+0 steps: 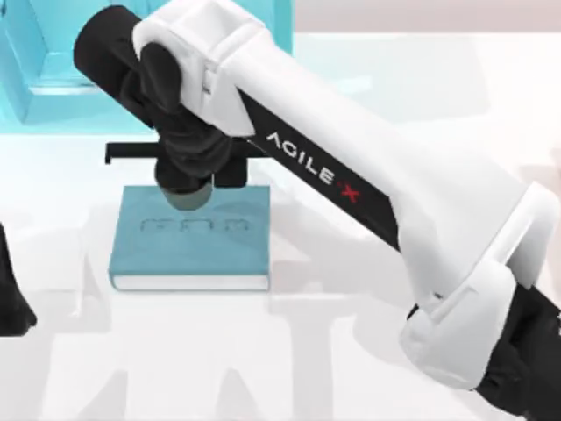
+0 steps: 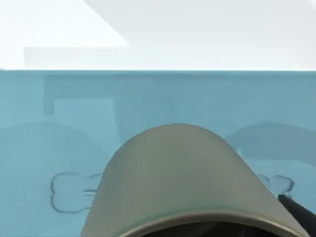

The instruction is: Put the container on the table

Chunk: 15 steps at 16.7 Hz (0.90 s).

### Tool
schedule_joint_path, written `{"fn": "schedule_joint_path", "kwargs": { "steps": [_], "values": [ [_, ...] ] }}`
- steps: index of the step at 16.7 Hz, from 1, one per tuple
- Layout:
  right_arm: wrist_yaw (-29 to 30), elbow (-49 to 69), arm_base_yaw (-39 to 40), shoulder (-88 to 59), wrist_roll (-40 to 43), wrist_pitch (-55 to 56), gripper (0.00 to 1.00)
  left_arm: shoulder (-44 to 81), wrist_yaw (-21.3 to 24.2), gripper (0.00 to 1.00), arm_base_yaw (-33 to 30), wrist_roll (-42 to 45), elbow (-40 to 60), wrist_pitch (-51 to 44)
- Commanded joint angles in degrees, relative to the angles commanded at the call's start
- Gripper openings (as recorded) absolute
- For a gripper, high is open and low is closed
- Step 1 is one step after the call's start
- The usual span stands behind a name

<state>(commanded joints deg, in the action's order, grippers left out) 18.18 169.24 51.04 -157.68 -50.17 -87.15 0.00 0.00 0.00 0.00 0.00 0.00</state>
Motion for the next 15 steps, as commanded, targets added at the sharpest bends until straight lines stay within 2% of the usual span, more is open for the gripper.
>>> {"fn": "schedule_joint_path", "kwargs": {
  "steps": [8, 15],
  "values": [
    [-0.31, -3.50, -0.56, 2.83, 0.49, 1.41, 0.00, 0.00, 0.00, 1.00, 0.00, 0.00, 0.00, 0.00],
    [-4.69, -16.66, -10.73, 13.79, 10.14, 5.00, 0.00, 0.00, 0.00, 1.00, 0.00, 0.00, 0.00, 0.00]
  ]
}}
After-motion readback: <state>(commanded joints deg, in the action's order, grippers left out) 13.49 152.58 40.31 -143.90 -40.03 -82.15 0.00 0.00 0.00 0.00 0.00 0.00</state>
